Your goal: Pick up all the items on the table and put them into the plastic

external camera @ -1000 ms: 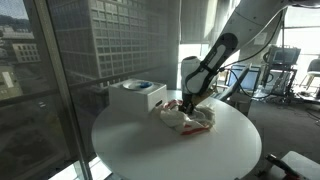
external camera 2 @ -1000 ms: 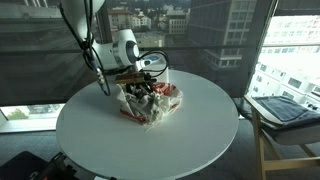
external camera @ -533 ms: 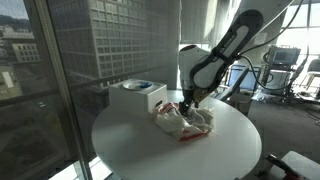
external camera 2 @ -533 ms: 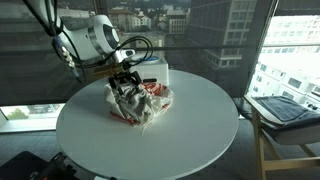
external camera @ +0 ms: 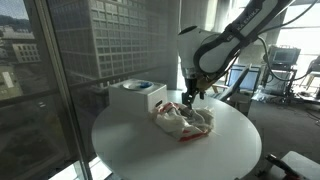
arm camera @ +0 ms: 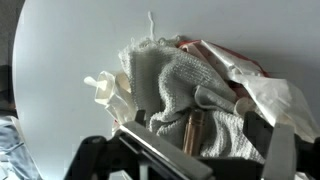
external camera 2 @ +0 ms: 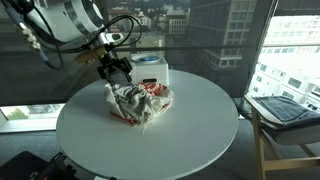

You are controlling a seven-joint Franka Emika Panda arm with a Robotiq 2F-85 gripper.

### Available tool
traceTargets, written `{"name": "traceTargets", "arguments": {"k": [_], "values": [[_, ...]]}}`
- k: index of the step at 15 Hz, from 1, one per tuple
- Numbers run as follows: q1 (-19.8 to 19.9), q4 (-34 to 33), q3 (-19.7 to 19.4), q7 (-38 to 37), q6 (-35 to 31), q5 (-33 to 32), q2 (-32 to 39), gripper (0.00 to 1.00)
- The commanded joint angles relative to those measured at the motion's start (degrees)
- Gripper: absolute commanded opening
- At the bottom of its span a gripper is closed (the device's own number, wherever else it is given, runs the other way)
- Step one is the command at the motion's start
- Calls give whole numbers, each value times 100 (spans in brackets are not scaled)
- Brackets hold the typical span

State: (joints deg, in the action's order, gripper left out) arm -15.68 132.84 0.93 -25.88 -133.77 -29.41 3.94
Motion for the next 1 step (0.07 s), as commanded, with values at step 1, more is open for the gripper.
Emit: {"name": "traceTargets", "arguments": {"k": [1], "values": [[229, 13, 254, 0, 27, -3, -35, 100]]}}
